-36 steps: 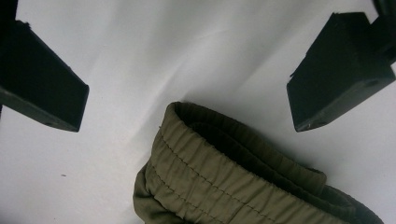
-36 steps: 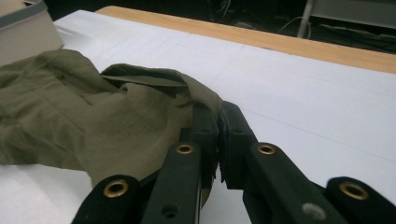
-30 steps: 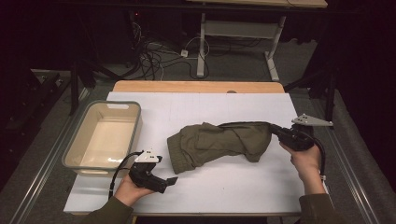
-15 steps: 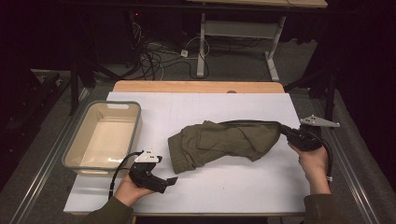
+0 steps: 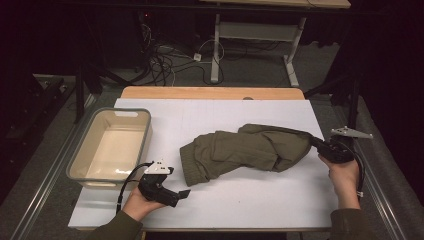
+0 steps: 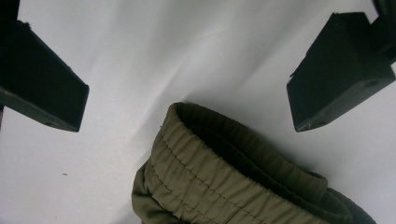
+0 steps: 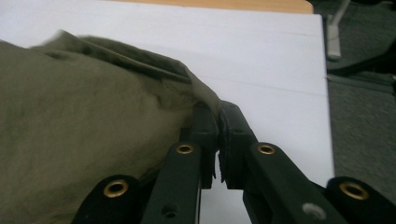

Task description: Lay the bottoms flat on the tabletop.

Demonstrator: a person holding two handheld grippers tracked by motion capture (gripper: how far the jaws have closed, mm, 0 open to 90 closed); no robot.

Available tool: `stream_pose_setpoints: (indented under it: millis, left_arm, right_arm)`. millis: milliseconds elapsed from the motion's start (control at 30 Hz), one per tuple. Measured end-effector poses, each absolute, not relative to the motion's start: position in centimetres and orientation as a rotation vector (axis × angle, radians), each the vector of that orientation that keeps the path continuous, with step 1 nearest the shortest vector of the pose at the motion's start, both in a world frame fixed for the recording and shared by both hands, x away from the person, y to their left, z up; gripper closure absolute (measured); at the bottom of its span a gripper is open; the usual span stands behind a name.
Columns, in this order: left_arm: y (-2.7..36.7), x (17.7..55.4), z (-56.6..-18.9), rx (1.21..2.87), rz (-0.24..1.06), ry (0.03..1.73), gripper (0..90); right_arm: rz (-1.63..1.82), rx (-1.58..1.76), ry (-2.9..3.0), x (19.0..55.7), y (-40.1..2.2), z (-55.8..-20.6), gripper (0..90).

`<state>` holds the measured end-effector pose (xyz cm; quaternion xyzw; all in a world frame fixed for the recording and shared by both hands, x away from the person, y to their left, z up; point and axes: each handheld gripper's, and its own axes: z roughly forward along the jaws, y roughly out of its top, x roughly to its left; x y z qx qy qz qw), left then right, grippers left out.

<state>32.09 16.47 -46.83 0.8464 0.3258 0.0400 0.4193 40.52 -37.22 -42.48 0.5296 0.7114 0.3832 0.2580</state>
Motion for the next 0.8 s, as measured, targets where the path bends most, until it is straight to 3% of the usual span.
stream_pose_setpoints:
  millis: [567,800]
  left_arm:
    - [16.5,32.1,-46.8,2.124,0.099,0.819,0.0]
    - [16.4,32.1,-46.9,2.125,0.098,0.818,0.0]
  right_arm:
    - [0.82,1.609,1.927,41.1,-40.3,-45.6,85.6]
    - [0.933,1.592,1.935,40.8,-40.4,-44.7,54.9]
